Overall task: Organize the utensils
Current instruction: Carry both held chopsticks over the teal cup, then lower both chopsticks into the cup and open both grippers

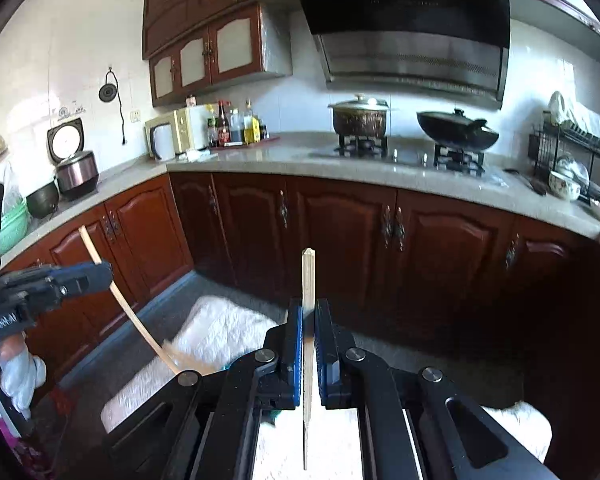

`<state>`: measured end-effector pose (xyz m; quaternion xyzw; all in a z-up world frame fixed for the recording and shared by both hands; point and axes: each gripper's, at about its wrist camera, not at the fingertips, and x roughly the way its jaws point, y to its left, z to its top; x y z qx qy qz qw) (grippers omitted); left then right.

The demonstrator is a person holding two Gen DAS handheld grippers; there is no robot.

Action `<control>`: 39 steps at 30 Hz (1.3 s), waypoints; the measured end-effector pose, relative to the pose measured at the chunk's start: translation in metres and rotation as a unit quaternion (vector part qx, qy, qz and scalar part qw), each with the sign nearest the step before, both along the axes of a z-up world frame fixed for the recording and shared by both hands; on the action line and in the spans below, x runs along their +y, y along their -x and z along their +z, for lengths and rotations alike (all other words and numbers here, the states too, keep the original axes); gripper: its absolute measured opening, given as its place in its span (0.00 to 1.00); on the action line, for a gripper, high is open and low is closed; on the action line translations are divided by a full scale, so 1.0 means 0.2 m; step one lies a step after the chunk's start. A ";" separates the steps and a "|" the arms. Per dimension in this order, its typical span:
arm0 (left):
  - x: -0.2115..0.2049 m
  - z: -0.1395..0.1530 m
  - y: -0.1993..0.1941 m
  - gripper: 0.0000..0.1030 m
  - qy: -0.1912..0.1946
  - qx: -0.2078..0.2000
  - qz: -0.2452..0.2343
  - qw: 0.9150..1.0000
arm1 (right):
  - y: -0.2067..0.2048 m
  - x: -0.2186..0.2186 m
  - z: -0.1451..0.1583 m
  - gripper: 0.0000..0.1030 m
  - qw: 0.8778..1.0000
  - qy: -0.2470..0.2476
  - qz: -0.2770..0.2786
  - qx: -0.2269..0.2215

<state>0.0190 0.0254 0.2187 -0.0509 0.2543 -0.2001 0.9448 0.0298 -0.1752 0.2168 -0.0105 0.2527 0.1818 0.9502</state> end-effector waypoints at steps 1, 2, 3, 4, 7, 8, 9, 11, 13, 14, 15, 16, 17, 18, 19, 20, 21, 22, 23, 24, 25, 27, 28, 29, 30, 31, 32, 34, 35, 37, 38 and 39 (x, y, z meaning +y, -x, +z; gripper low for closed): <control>0.01 -0.01 -0.03 0.04 -0.003 0.000 0.008 1.000 | -0.04 0.02 0.01 0.05 1.000 -0.004 -0.001 -0.004; 0.02 -0.03 -0.06 0.04 -0.005 0.001 0.018 1.000 | -0.06 0.02 0.01 0.05 1.000 -0.009 0.000 -0.005; 0.03 -0.06 -0.09 0.04 -0.006 0.003 0.026 1.000 | -0.10 0.03 0.01 0.05 1.000 -0.019 0.003 -0.004; 0.03 -0.08 -0.12 0.04 -0.009 0.003 0.033 0.999 | -0.13 0.04 0.01 0.05 1.000 -0.022 0.004 -0.004; 0.02 -0.18 -0.20 0.04 -0.026 0.005 0.056 0.998 | -0.24 0.10 -0.03 0.05 0.999 -0.033 0.010 0.000; 0.01 -0.22 -0.23 0.04 -0.030 0.009 0.061 0.998 | -0.26 0.12 -0.05 0.05 0.999 -0.037 0.013 0.003; 0.01 -0.25 -0.24 0.04 -0.034 0.012 0.064 0.997 | -0.29 0.13 -0.07 0.05 0.999 -0.043 0.017 0.006; -0.01 -0.32 -0.28 0.04 -0.045 0.016 0.070 0.996 | -0.34 0.15 -0.10 0.05 0.998 -0.050 0.023 0.010; -0.04 -0.38 -0.30 0.04 -0.065 0.012 0.081 0.994 | -0.40 0.16 -0.15 0.05 0.998 -0.059 0.030 0.017; -0.05 -0.41 -0.32 0.04 -0.070 0.016 0.082 0.994 | -0.42 0.16 -0.17 0.05 0.997 -0.062 0.032 0.020; -0.06 -0.43 -0.32 0.04 -0.070 0.021 0.080 0.994 | -0.45 0.17 -0.20 0.05 0.997 -0.067 0.035 0.026; -0.06 -0.46 -0.33 0.04 -0.070 0.029 0.076 0.994 | -0.47 0.18 -0.22 0.05 0.996 -0.069 0.037 0.030; -0.07 -0.48 -0.34 0.04 -0.072 0.033 0.075 0.994 | -0.49 0.19 -0.25 0.05 0.996 -0.070 0.040 0.036; -0.08 -0.50 -0.35 0.04 -0.076 0.036 0.075 0.994 | -0.51 0.20 -0.29 0.05 0.996 -0.070 0.044 0.043; -0.09 -0.52 -0.36 0.04 -0.078 0.039 0.076 0.993 | -0.52 0.21 -0.32 0.05 0.995 -0.069 0.049 0.049; -0.09 -0.53 -0.36 0.04 -0.079 0.042 0.075 0.993 | -0.54 0.22 -0.35 0.05 0.995 -0.067 0.052 0.054; -0.10 -0.54 -0.37 0.04 -0.078 0.047 0.073 0.993 | -0.55 0.22 -0.38 0.05 0.995 -0.066 0.055 0.059; -0.11 -0.56 -0.37 0.04 -0.078 0.051 0.070 0.993 | -0.56 0.22 -0.40 0.05 0.994 -0.065 0.057 0.065; -0.12 -0.57 -0.38 0.04 -0.079 0.054 0.068 0.993 | -0.57 0.22 -0.43 0.05 0.994 -0.066 0.059 0.071; -0.13 -0.58 -0.38 0.04 -0.081 0.057 0.067 0.993 | -0.58 0.22 -0.45 0.05 0.993 -0.066 0.061 0.076; -0.14 -0.59 -0.39 0.04 -0.082 0.060 0.066 0.993 | -0.59 0.22 -0.48 0.05 0.992 -0.065 0.065 0.082; -0.15 -0.62 -0.40 0.04 -0.082 0.072 0.063 0.992 | -0.59 0.22 -0.53 0.05 0.991 -0.064 0.070 0.095; -0.16 -0.63 -0.41 0.04 -0.083 0.077 0.063 0.992 | -0.59 0.21 -0.55 0.05 0.990 -0.063 0.072 0.100; -0.17 -0.65 -0.42 0.04 -0.085 0.082 0.063 0.991 | -0.59 0.22 -0.57 0.05 0.990 -0.062 0.074 0.106; -0.17 -0.67 -0.42 0.04 -0.087 0.086 0.063 0.990 | -0.59 0.22 -0.60 0.05 0.989 -0.060 0.077 0.115; -0.18 -0.69 -0.42 0.04 -0.089 0.092 0.064 0.990 | -0.59 0.23 -0.62 0.05 0.988 -0.059 0.079 0.120; -0.18 -0.71 -0.43 0.04 -0.090 0.097 0.064 0.989 | -0.59 0.23 -0.64 0.05 0.987 -0.058 0.080 0.124; -0.19 -0.72 -0.43 0.04 -0.090 0.102 0.064 0.989 | -0.58 0.23 -0.68 0.05 0.986 -0.056 0.082 0.134; -0.19 -0.73 -0.42 0.04 -0.093 0.101 0.065 0.988 | -0.59 0.23 -0.70 0.05 0.985 -0.057 0.083 0.140; -0.19 -0.73 -0.42 0.04 -0.093 0.104 0.066 0.988 | -0.59 0.23 -0.73 0.05 0.983 -0.060 0.086 0.152; -0.19 -0.73 -0.42 0.04 -0.090 0.106 0.066 0.988 | -0.60 0.22 -0.74 0.05 0.982 -0.061 0.084 0.158; -0.18 -0.73 -0.42 0.04 -0.088 0.108 0.066 0.988 | -0.60 0.21 -0.75 0.05 0.982 -0.061 0.081 0.161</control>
